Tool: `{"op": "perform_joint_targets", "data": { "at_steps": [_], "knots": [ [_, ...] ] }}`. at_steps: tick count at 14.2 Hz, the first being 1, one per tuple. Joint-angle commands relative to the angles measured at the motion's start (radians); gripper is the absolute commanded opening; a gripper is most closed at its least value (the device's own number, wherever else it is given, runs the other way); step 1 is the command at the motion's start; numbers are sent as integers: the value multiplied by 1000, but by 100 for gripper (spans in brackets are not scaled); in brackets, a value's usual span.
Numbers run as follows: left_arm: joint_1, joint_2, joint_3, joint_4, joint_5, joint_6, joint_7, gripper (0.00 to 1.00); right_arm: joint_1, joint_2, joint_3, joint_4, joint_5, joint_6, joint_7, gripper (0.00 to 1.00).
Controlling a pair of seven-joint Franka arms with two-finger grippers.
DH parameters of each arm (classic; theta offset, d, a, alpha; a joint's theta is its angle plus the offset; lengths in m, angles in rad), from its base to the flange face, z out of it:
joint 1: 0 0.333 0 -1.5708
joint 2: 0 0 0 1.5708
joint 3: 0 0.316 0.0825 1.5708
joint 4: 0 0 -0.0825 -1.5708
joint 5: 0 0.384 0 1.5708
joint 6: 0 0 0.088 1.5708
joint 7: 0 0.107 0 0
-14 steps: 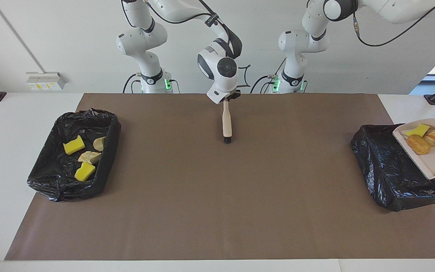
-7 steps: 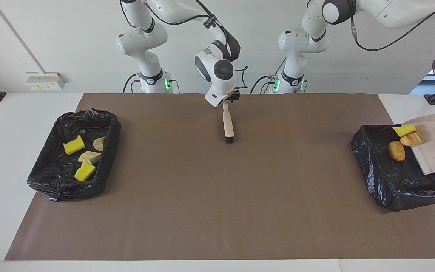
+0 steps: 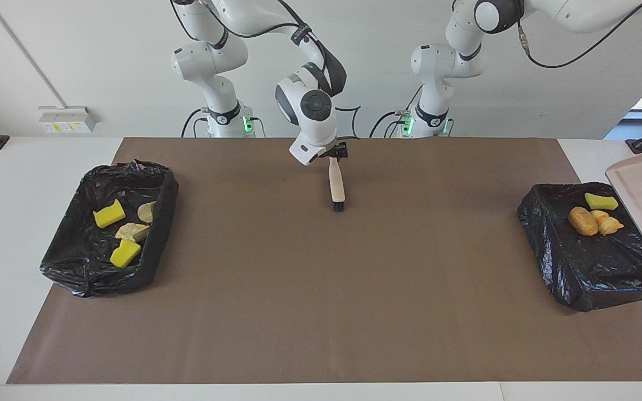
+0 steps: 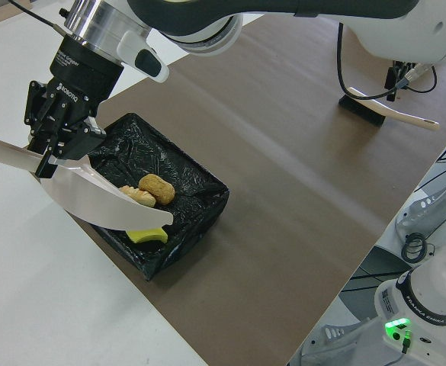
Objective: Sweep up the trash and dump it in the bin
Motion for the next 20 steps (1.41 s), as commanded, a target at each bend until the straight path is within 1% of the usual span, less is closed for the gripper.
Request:
{"op": "perform_joint_targets", "data": {
  "at_steps": [1, 2, 3, 5, 6, 8, 9, 10, 11, 12, 14, 16, 18, 19, 20],
  "knots": [
    [-44, -25, 4, 11, 22, -82, -21, 0, -125, 3, 10, 51, -105, 13, -49, 100],
    [-64, -27, 2, 11, 15, -120, -34, 0, -153, 9, 8, 74, -143, 13, -72, 100],
    [-80, -47, -16, 4, 3, -169, -76, 0, -203, 12, 10, 96, -192, 15, -101, 100],
    [-83, -80, -108, -39, -8, -264, -232, 0, -262, 15, 10, 145, -217, 15, -162, 100],
    [-83, -122, -169, -77, -8, -309, -355, 0, -286, 17, 10, 166, -219, 13, -185, 100],
    [-83, -192, -295, -192, -13, -346, -560, 0, -306, 15, 8, 202, -263, 13, -193, 100],
    [-83, -212, -349, -232, -36, -360, -654, 0, -315, 15, 8, 222, -300, 12, -195, 100],
    [-83, -220, -395, -258, -95, -374, -761, 0, -326, 15, 8, 246, -337, 4, -196, 100],
    [-84, -219, -438, -277, -167, -378, -860, 0, -340, 11, 7, 260, -363, -4, -198, 100],
    [-85, -217, -481, -301, -206, -371, -953, 0, -346, 0, -10, 268, -371, -8, -210, 100],
    [-85, -203, -596, -344, -254, -357, -1212, 0, -335, -38, -87, 300, -372, -51, -286, 100],
    [-85, -159, -712, -351, -312, -354, -1503, 0, -334, -66, -154, 346, -368, -117, -383, 100],
    [-86, -137, -794, -351, -385, -322, -1746, 0, -325, -92, -213, 405, -363, -218, -446, 100],
    [-88, -124, -835, -349, -424, -291, -1850, 0, -303, -103, -252, 438, -357, -285, -475, 100],
    [-89, -99, -881, -349, -436, -236, -1974, 0, -284, -108, -292, 473, -351, -353, -503, 100]
  ]
}}
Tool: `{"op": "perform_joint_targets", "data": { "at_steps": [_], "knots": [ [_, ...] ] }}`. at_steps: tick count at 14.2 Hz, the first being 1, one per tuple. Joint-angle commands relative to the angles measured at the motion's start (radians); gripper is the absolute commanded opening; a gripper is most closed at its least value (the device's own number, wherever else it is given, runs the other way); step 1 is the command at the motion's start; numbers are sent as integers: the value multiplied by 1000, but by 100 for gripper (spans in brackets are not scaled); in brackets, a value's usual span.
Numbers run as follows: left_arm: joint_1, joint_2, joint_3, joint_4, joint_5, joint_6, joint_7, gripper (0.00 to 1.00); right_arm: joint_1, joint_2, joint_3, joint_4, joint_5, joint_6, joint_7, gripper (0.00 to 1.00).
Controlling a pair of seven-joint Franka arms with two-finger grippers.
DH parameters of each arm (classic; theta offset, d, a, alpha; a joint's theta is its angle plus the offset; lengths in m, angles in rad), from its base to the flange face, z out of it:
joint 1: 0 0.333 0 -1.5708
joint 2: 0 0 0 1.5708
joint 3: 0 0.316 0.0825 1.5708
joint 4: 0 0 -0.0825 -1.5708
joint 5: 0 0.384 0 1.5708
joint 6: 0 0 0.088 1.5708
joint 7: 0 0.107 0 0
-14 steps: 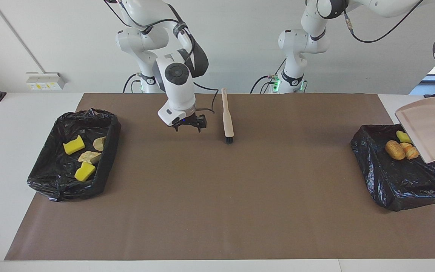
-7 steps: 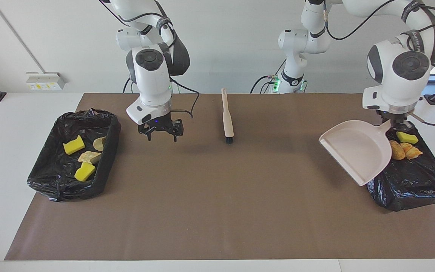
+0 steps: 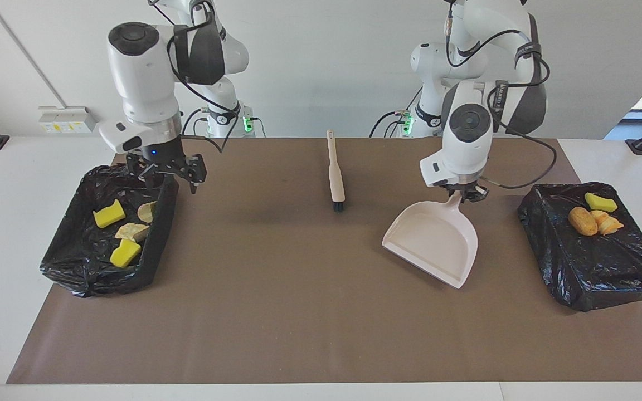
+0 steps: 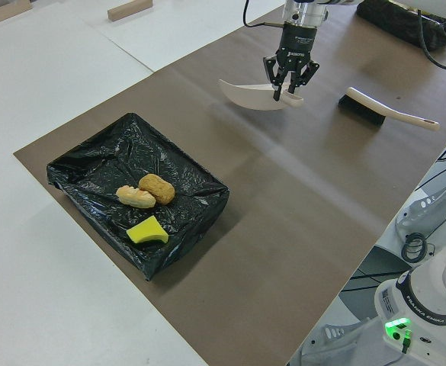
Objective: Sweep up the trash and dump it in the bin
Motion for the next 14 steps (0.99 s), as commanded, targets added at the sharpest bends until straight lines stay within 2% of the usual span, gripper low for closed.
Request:
{"op": "perform_joint_targets", "data": {
  "at_steps": [1, 4, 6, 8, 10, 12, 14],
  "knots": [
    [4, 50, -108, 6, -42, 112, -287, 0, 29, -13, -67, 96, 12, -161, -79, 100],
    [-25, 145, -177, 78, -30, 180, -505, 0, -44, -57, -69, 147, 121, -318, -113, 100],
    [-79, 192, -180, 145, -30, 174, -640, 0, -47, -126, -69, 71, 131, -299, -121, 100],
    [-116, 256, -180, 209, -33, 172, -816, 0, -38, -127, -72, 66, 128, -256, -129, 100],
    [-172, 358, -180, 312, -19, 174, -947, 0, -34, -123, -87, 66, 129, -236, -129, 100],
    [-183, 402, -183, 384, 18, 139, -964, 0, 5, -130, -127, 58, 132, -228, -126, 100],
    [-182, 405, -185, 389, 16, 147, -958, 0, 25, -130, -152, 58, 134, -228, -126, 100]
  ]
}}
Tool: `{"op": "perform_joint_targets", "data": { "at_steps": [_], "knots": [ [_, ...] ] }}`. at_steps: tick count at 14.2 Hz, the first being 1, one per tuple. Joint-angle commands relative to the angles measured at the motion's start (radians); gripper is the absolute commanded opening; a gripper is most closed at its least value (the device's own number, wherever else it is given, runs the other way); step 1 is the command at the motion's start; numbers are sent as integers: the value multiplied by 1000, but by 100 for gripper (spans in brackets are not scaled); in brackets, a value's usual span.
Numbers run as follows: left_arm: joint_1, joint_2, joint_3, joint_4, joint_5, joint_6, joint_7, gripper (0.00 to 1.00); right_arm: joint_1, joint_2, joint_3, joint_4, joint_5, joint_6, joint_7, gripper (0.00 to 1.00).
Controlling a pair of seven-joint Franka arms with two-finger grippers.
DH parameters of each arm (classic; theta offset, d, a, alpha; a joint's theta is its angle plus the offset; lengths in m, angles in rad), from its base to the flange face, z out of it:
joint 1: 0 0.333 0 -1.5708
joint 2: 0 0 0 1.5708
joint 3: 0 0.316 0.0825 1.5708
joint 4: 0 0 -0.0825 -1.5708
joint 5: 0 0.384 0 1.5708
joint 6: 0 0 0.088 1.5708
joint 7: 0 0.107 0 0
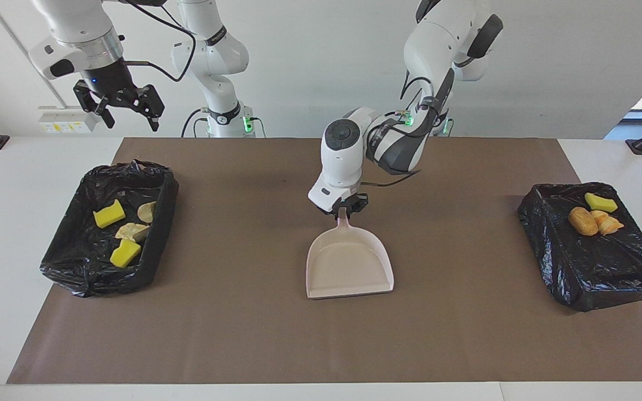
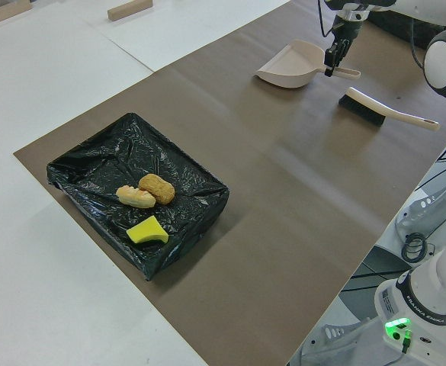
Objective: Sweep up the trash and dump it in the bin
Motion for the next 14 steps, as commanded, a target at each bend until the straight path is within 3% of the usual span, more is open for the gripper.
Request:
{"op": "perform_joint_targets", "data": {
  "at_steps": [1, 3, 4, 7, 14],
  "knots": [
    [-6, 27, 1, 62, 18, -27, -13, 3, 9, -21, -24, -30, 22, 21, -25, 100],
    [13, 2, -6, 45, -6, 7, -1, 53, 7, -21, -22, -30, 24, 17, -28, 100],
    [23, -28, -4, 15, -11, 1, 37, 72, 4, -21, -22, -30, 24, 14, -28, 100],
    [48, -212, 43, -190, -12, 10, 238, 100, -16, -24, -8, -38, 24, 13, -39, 100],
    [53, -508, 259, -473, -28, -1, 436, 100, -22, -27, 5, -40, 25, 10, -39, 100]
  ]
}}
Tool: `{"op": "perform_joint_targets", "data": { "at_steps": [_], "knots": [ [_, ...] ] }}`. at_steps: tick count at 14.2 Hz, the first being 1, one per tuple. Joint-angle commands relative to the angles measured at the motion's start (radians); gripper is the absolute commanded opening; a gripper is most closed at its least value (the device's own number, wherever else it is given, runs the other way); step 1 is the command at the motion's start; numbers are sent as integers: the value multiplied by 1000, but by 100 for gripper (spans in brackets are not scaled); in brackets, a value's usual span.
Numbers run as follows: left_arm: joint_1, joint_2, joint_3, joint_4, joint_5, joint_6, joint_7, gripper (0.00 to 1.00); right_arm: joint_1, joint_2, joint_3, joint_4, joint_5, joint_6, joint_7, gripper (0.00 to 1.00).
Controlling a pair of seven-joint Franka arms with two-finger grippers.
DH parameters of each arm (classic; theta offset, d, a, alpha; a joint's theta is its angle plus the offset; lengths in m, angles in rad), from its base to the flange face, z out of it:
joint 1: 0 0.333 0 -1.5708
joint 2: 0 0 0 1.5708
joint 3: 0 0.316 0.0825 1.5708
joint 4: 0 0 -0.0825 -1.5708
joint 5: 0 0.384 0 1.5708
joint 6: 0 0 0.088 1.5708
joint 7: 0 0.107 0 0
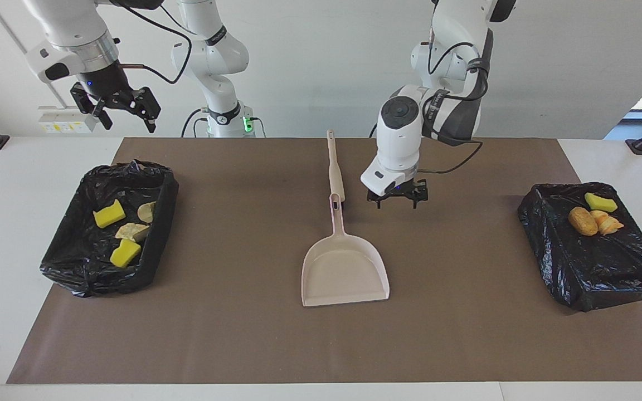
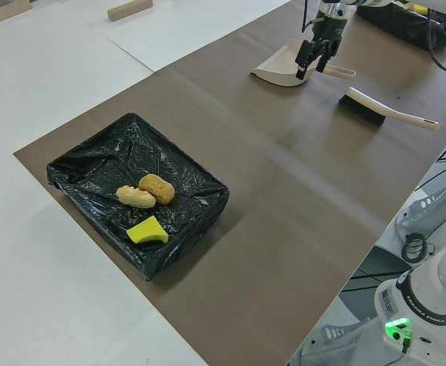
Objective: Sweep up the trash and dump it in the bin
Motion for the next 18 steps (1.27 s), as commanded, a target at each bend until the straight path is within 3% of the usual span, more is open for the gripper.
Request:
{"op": "perform_joint_targets", "data": {
  "at_steps": [1, 5, 8, 12, 18],
  "knots": [
    [5, -169, 74, -151, -44, 20, 95, 100, -15, -25, 10, -29, 20, 9, -36, 100],
    [127, -303, 109, -188, -134, -41, 334, 100, -22, -24, 10, -24, 17, -10, -35, 100],
    [134, -325, 171, -66, -141, -141, 415, 100, -14, -27, 10, -31, 20, -13, -30, 100],
    [137, -276, 217, 191, -154, -343, 482, 100, -8, -30, 11, -31, 20, -16, -39, 100],
    [171, -138, 249, 478, -210, -530, 482, 100, -8, -45, 10, -55, 27, -11, -38, 100]
  ]
}}
